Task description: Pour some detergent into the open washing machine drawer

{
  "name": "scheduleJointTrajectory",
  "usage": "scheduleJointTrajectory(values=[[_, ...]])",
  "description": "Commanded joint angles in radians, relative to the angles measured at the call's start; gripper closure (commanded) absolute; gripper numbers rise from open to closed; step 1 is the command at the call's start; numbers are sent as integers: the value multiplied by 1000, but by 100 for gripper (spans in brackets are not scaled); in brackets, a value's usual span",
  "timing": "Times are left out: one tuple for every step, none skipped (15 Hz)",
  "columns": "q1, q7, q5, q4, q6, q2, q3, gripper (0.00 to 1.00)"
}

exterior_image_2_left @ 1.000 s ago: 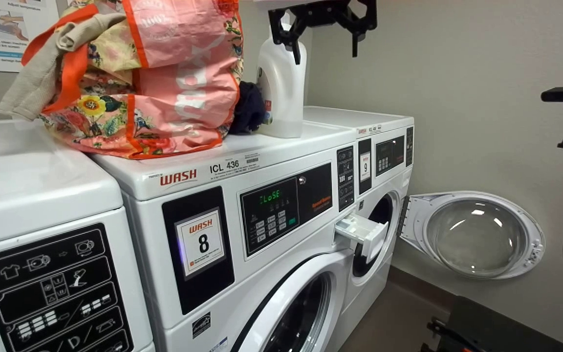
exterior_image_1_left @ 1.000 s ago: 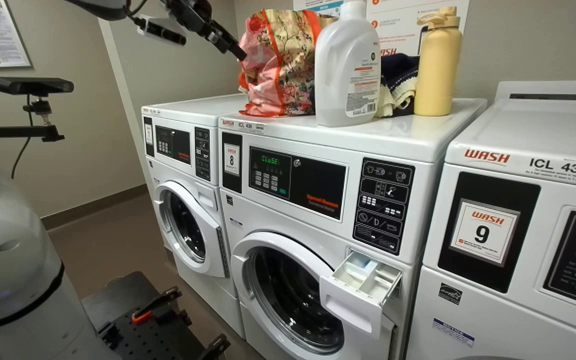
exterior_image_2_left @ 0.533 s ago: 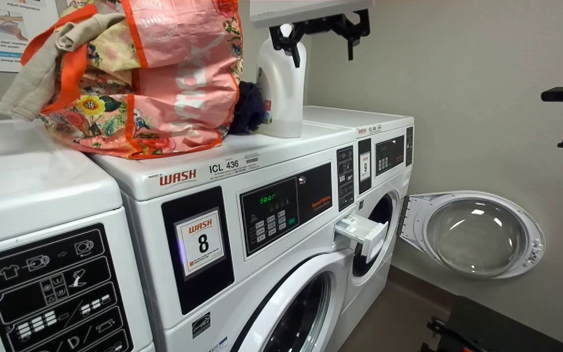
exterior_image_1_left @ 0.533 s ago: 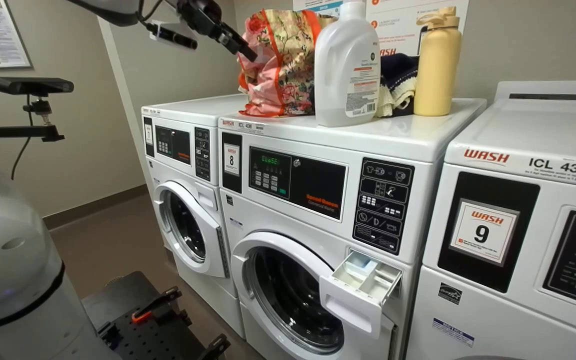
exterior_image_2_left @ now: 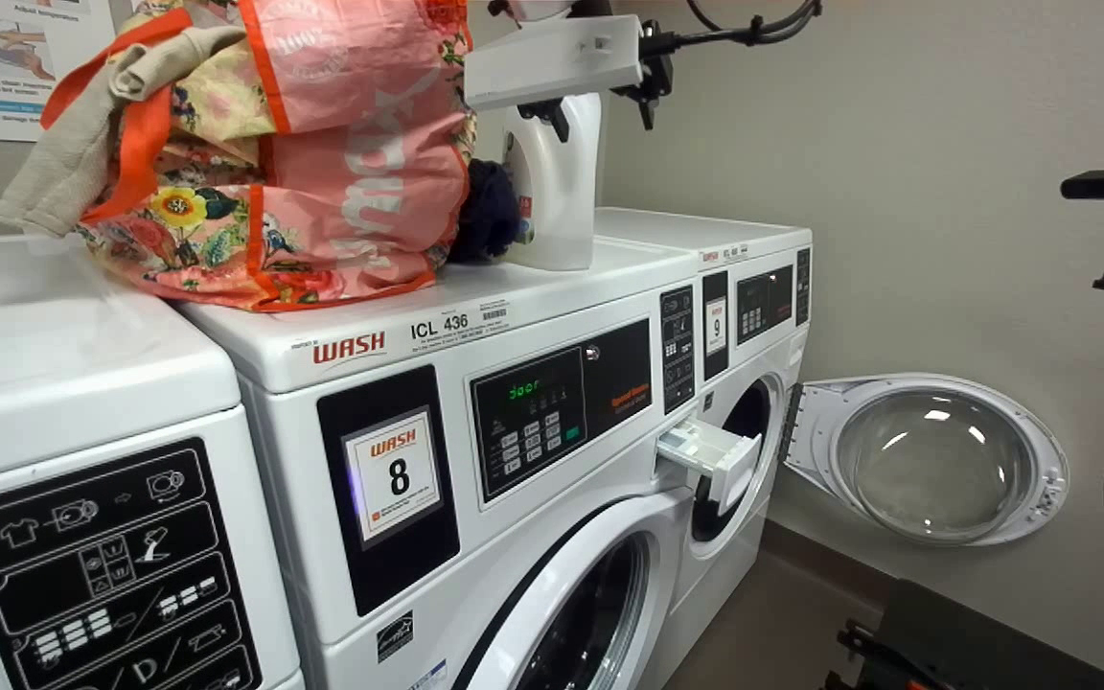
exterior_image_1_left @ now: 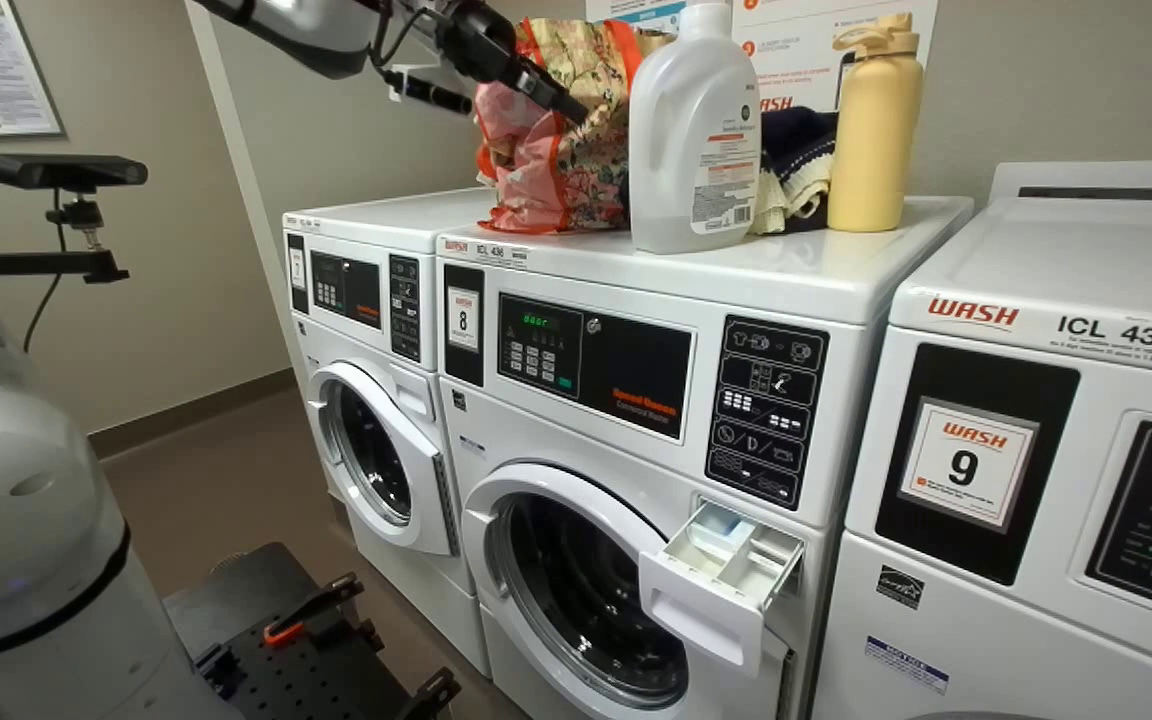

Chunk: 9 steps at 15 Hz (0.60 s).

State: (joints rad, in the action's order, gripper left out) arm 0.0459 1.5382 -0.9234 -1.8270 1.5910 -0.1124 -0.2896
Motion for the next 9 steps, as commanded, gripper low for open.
scheduleJointTrajectory(values=[[37, 16, -37, 107, -53, 91, 43, 0], [42, 13, -40, 124, -52, 108, 54, 0], [48, 10, -41, 142, -57, 125, 64, 0], [53, 10, -41, 155, -59, 139, 72, 0], [59, 7, -42, 166, -63, 149, 79, 0], [65, 9, -43, 178, -69, 161, 86, 0], [69, 9, -41, 184, -72, 169, 93, 0], [73, 11, -41, 190, -78, 178, 100, 0], [75, 16, -42, 195, -84, 185, 105, 0]])
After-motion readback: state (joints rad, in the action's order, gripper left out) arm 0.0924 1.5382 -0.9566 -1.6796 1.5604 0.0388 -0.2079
